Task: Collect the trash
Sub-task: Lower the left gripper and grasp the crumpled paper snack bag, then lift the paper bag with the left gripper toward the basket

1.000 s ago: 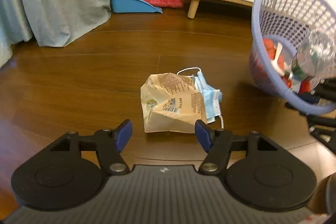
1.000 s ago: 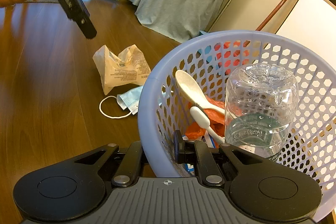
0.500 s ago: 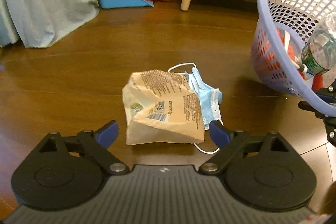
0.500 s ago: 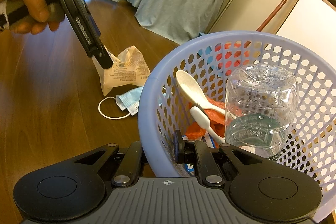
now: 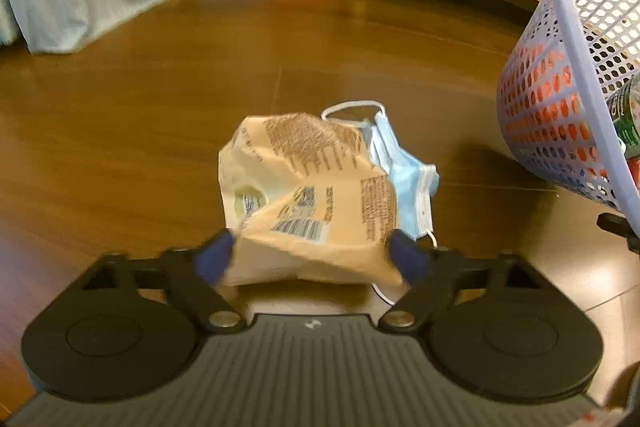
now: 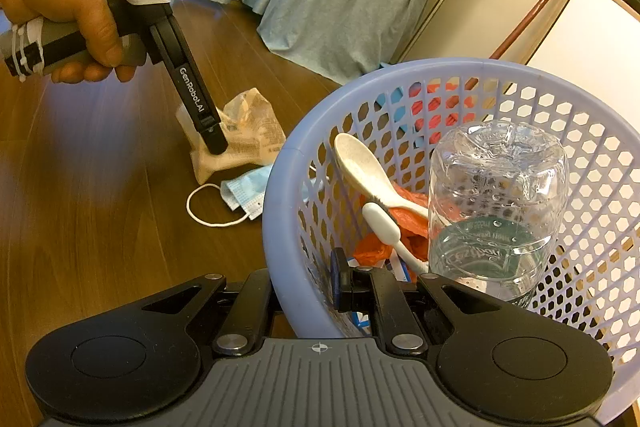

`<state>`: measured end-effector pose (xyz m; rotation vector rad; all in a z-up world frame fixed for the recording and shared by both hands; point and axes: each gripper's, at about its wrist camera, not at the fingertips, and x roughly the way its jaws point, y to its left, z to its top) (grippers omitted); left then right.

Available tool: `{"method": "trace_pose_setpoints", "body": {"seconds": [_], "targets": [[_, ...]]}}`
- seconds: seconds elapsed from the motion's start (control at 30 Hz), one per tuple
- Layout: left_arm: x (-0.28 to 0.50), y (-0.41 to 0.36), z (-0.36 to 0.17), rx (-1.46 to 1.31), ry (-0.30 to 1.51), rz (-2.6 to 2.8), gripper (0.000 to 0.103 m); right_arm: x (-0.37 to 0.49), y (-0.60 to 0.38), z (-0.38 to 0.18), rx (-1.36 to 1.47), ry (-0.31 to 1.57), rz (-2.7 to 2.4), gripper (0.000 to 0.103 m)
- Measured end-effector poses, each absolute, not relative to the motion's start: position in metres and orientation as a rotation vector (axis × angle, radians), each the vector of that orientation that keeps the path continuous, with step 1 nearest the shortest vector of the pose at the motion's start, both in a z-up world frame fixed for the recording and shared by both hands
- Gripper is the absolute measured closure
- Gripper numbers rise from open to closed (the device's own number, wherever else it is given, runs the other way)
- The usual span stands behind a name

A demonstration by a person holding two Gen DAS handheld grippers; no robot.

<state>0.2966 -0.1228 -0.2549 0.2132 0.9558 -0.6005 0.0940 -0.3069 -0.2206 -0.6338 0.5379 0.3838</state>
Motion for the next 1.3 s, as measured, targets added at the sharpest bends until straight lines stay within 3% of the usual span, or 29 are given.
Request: {"method": "trace_pose_setpoints", "body": {"seconds": [0.03,0.07,0.17,0.23,0.37,0.87,1.3], "targets": [[0.297,-0.122,-0.255,0.209,0.963,-0.604,0.037,0.094,-0.307,-0.221,-0.632,0.538,0.383,0.096],[0.297,-0.121,-0.254,0.208,0.968,-0.609,0.051,0.094,-0.307,-0.22,-0.631,0.538,0.383,0.096],[0.294,-0.118,-0.254,0.233,0.978,-0.62,0.075,0.095,-0.307,-0.22,-0.629,0.539,0.381,0.096],[0.291,-0.115,-0.254,0.236,0.989,-0.623,0.084,0.096,-0.307,-0.22,-0.625,0.54,0.379,0.096],[0.285,-0.105,-0.25,0.232,0.988,-0.625,0.092,0.097,-0.305,-0.219,-0.624,0.541,0.378,0.096],[0.214,-0.057,-0.213,0.202,0.998,-0.62,0.095,0.097,-0.304,-0.216,-0.623,0.543,0.377,0.096],[0.197,-0.069,-0.198,0.243,0.973,-0.667,0.095,0.095,-0.307,-0.216,-0.627,0.545,0.379,0.096]]}}
